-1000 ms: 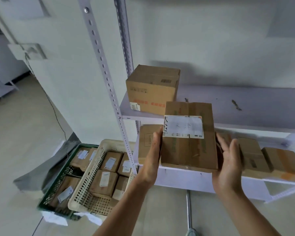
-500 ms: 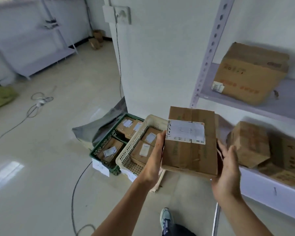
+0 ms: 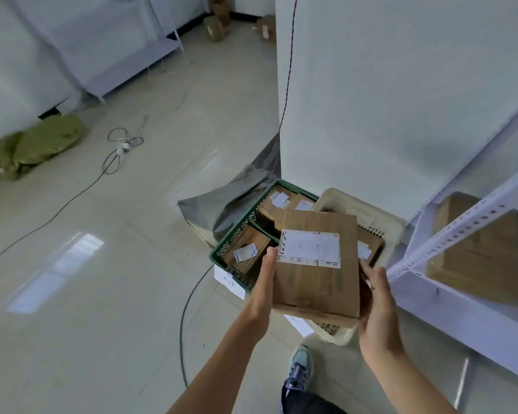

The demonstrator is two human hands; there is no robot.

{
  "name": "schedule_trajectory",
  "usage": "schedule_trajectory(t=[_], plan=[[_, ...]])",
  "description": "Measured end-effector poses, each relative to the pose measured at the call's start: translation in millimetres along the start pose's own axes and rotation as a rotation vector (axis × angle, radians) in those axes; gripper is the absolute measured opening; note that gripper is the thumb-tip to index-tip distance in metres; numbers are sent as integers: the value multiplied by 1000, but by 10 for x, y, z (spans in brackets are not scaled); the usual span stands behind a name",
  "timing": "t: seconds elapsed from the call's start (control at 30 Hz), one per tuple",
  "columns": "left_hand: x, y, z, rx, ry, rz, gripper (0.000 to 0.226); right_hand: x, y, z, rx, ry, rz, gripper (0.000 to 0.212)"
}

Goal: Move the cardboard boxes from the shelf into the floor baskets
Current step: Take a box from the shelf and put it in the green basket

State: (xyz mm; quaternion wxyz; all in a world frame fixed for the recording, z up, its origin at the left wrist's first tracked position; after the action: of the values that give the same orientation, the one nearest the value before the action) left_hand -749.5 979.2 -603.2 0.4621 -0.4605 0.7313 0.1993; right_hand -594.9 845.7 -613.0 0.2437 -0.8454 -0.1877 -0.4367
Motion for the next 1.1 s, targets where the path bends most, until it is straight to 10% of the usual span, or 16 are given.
schedule_trajectory(t=[0.3, 0.87, 1.1], plan=[[-84, 883, 998, 15, 103, 112, 87, -719, -859, 811, -8, -193, -90, 83], [1547, 2700, 4410, 222, 432, 545, 44, -3471, -2090, 3204, -353, -479, -23, 47], [2279, 2970, 5559, 222, 534, 612, 95, -4568, -2298, 4198, -409, -578, 6, 62]])
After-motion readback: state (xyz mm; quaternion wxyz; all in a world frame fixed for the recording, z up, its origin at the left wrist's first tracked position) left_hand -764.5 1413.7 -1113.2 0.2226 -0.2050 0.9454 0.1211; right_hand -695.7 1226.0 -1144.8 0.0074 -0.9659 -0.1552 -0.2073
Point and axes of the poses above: each hand's wrist, its own z-axis towards the middle knuckle, its own y-axis out of the back of the hand, x = y × z, the point moved 7 cm from there along z, towards the middle knuckle, and after that the axes turned 4 degrees about -y, right-handed, at the moved point
